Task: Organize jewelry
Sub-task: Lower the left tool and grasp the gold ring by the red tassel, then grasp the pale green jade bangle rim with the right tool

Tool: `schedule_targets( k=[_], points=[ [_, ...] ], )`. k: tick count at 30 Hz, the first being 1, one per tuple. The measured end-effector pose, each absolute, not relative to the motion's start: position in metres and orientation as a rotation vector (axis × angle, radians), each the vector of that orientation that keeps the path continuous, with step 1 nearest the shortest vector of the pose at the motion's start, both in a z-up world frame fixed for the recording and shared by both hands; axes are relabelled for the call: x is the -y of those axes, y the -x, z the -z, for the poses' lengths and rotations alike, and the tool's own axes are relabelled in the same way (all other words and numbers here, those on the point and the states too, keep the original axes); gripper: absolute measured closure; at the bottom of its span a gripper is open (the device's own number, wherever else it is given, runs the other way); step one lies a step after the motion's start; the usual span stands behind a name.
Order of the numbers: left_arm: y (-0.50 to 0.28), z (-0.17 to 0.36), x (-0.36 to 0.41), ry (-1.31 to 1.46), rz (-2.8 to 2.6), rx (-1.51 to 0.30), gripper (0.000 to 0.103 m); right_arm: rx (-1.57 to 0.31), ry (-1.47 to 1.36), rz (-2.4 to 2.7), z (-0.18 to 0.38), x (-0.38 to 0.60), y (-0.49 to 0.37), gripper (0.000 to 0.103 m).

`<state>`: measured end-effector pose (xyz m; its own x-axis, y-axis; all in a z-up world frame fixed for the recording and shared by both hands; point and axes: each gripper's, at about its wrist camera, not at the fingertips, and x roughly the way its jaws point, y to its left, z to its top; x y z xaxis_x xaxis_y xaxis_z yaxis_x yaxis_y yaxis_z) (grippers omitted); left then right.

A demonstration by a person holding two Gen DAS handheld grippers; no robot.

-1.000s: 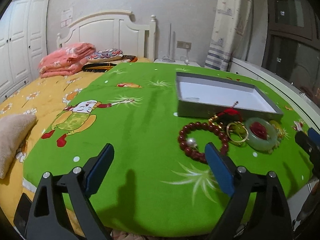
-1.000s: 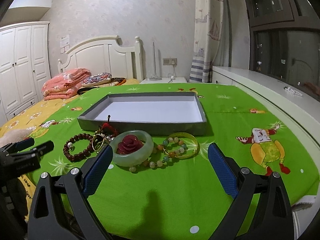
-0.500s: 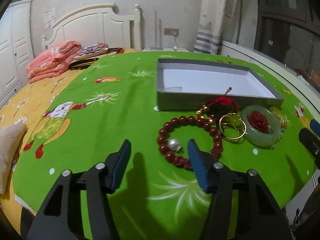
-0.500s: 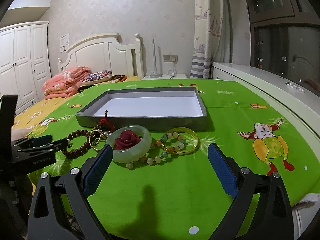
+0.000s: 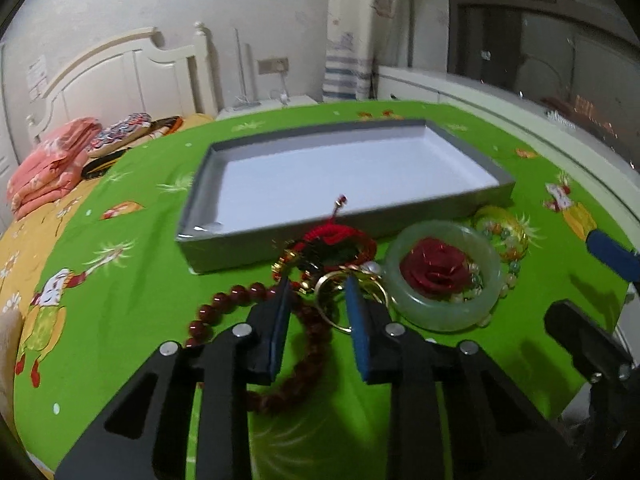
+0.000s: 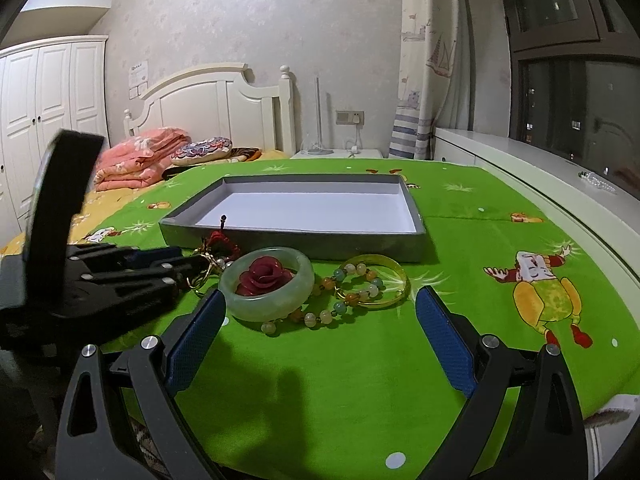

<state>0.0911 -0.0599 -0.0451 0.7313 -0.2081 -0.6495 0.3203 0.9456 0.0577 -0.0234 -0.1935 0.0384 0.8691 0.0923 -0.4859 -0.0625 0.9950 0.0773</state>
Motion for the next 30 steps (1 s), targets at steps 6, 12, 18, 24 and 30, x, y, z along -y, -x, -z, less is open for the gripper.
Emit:
schedule_targets(
  k=[6,12,18,24,30],
  points=[
    [-0.092,0.048,0.062,-0.176,0.31,-0.696,0.095,-0.529,-0.067,-0.084,-0.036,0.194,0.02,0.013],
    [-0.088,0.048,0.058,-0.164,0.343,-0.686,0.098,-0.554,-0.07,-0.112,-0.042,0.196,0.006,0.013],
    [-0.074,0.039,0.044,-0.119,0.358,-0.616,0.098,-0.581,-0.043,-0.142,-0.05,0.193,-0.013,0.032],
    [-0.064,0.033,0.028,-0.116,0.31,-0.577,0.098,-0.69,-0.028,-0.174,-0.044,0.183,-0.042,0.067],
    [-0.066,0.036,0.006,-0.074,0.286,-0.603,0.098,-0.773,0.034,-0.153,-0.038,0.181,-0.066,0.077]
  ],
)
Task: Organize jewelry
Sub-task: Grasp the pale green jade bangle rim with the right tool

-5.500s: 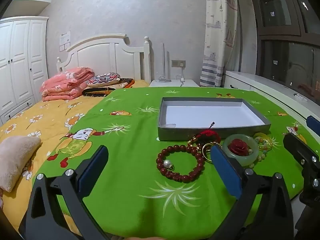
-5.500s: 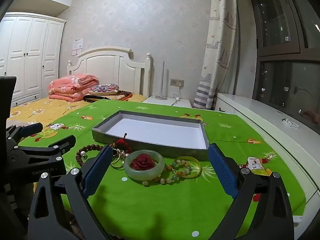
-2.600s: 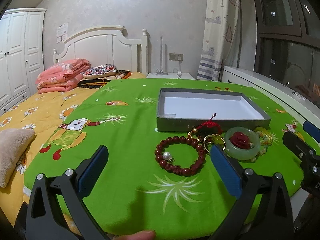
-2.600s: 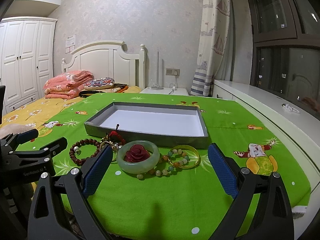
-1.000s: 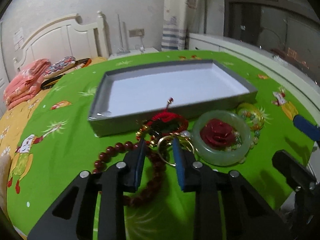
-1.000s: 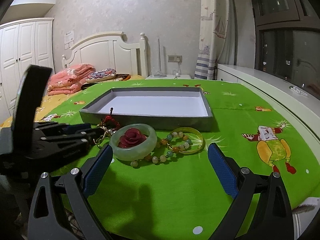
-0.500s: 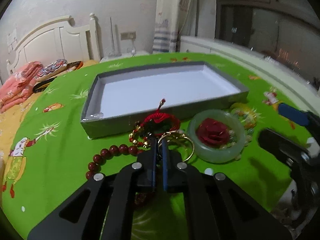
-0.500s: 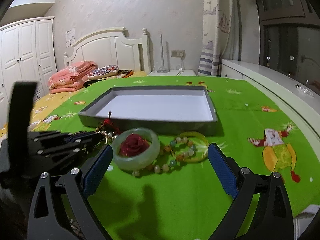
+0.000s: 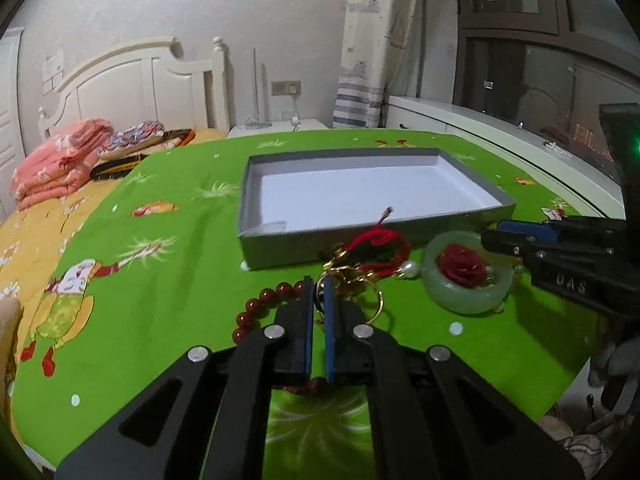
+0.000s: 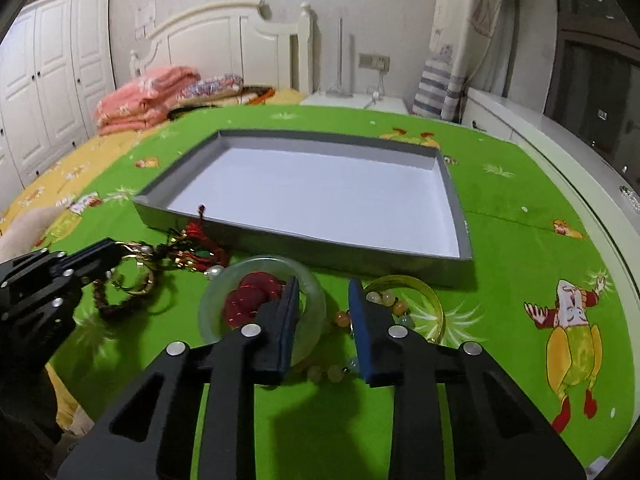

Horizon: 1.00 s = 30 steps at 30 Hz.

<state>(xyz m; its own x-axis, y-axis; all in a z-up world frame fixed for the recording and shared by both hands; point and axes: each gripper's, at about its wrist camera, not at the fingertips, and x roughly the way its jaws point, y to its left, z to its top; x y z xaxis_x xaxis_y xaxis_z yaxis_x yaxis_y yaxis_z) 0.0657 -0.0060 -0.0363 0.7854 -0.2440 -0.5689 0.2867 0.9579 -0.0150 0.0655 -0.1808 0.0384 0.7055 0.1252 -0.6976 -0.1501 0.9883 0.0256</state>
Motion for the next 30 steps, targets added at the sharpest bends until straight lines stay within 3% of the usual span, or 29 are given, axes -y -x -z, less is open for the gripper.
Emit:
schedule_targets(
  k=[14,15,16,30],
  points=[
    [-0.083,0.052,0.0,-0.069,0.285,-0.701,0.096,-0.917,0.283,-0.253,-0.032,0.159,-0.094,0.078],
    [-0.083,0.053,0.002,-0.072,0.285,-0.7,0.096,-0.914,0.3,-0.258,-0.032,0.158,-0.093,0.082],
    [-0.083,0.053,0.002,-0.074,0.286,-0.7,0.097,-0.904,0.314,-0.256,-0.032,0.156,-0.091,0.088],
    [-0.068,0.032,-0.007,-0.024,0.278,-0.583,0.098,-0.672,0.181,-0.193,-0.042,0.175,-0.041,0.089]
  ],
)
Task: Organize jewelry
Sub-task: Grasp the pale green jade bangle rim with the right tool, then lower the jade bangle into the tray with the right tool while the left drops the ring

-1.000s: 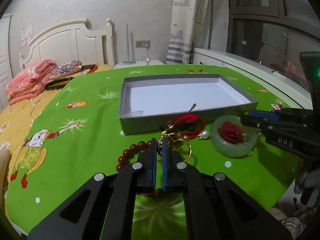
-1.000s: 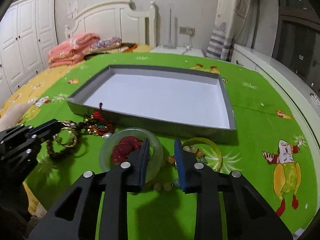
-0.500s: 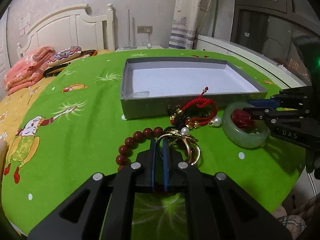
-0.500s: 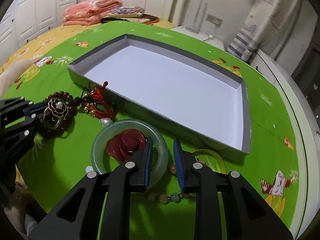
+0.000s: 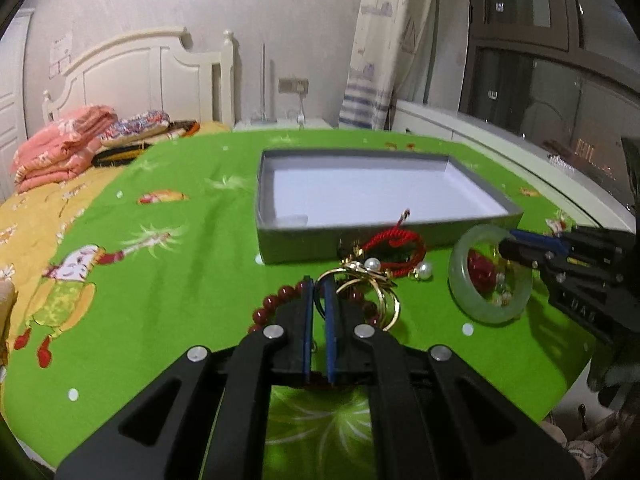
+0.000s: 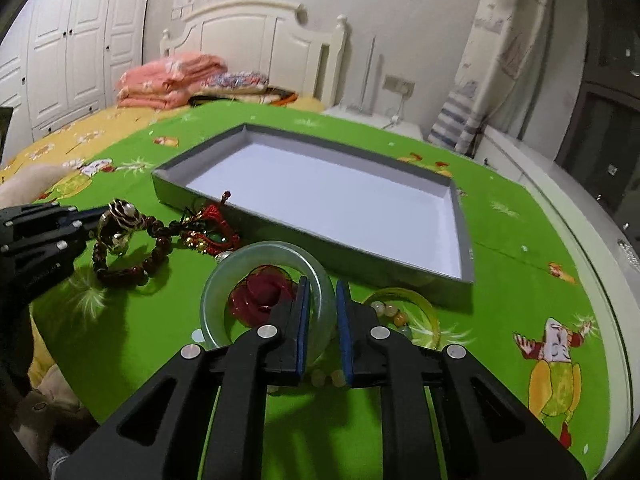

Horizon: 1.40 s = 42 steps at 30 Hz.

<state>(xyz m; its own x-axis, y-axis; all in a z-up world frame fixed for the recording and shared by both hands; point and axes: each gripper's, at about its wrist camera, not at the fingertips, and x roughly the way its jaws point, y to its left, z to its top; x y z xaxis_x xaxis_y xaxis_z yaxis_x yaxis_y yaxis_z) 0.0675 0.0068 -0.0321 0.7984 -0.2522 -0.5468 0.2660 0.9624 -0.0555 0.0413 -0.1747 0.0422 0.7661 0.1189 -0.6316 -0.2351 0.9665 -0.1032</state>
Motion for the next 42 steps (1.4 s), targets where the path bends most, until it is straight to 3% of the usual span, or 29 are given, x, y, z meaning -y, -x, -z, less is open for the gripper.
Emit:
schedule_targets(
  k=[17,30,39,40,42],
  points=[
    [-0.111,0.012,0.009,-0.008,0.275,-0.59,0.098,-0.549,0.098,-0.118,-0.075,0.186,-0.077,0.089],
    [-0.188,-0.008,0.039,-0.002,0.274,-0.666,0.103,-0.618,0.081,-0.09,-0.069,0.183,-0.146,0.089],
    [-0.225,0.006,0.041,-0.03,0.238,-0.722,0.103,-0.727,0.013,-0.101,-0.058,0.181,-0.188,0.088],
    [-0.227,0.007,0.038,-0.024,0.236,-0.726,0.102,-0.723,0.006,-0.094,-0.06,0.182,-0.19,0.088],
    [-0.228,0.01,0.034,-0.021,0.231,-0.733,0.089,-0.727,-0.002,-0.097,-0.064,0.184,-0.193,0.087]
  ],
)
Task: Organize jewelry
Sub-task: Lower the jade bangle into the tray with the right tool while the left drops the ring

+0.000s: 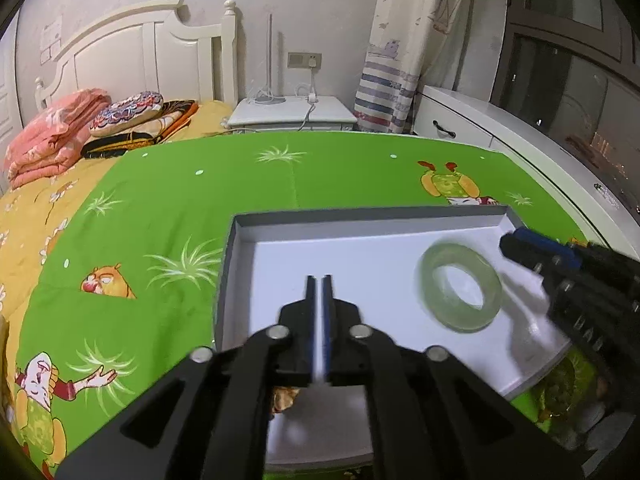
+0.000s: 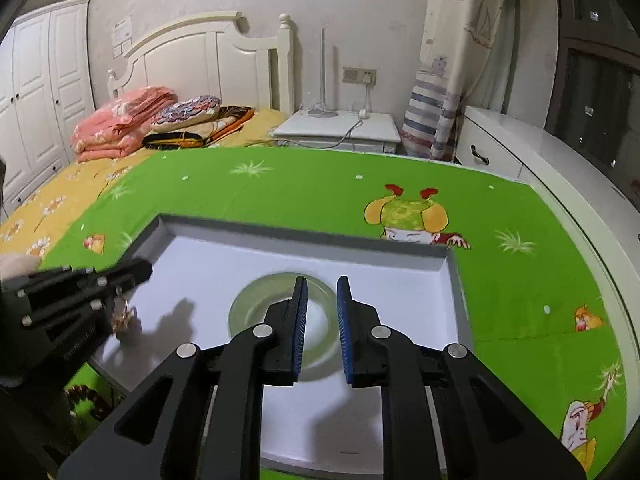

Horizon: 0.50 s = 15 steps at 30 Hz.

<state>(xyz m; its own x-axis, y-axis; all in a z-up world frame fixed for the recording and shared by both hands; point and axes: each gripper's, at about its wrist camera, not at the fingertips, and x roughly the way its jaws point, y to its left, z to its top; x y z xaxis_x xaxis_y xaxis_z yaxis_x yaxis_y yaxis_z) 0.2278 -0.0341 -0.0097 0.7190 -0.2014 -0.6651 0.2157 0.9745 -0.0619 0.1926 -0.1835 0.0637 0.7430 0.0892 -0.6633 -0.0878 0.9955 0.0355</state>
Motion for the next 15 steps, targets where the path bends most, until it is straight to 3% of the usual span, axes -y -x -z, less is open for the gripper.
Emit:
schedule_targets(
  k=[2,3,6,8,12,15],
  points=[
    [-0.225,0.011,0.029,-0.021,0.204,-0.726,0.046,-0.73,0.007,-0.095,-0.066,0.183,-0.192,0.086],
    [-0.223,0.01,0.025,-0.017,0.187,-0.718,0.037,-0.727,0.011,-0.095,-0.067,0.183,-0.191,0.086],
    [-0.214,0.008,0.018,-0.005,0.192,-0.708,0.032,-0.724,0.004,-0.1,-0.067,0.185,-0.181,0.079],
    [-0.205,0.007,0.011,-0.001,0.177,-0.696,0.017,-0.716,0.002,-0.108,-0.067,0.185,-0.171,0.069],
    [-0.182,0.005,0.002,-0.02,0.157,-0.655,0.014,-0.678,0.023,-0.128,-0.068,0.182,-0.147,0.054],
    [-0.16,0.002,0.002,-0.088,0.127,-0.618,0.013,-0.654,0.035,-0.143,-0.069,0.18,-0.127,0.051]
  ],
)
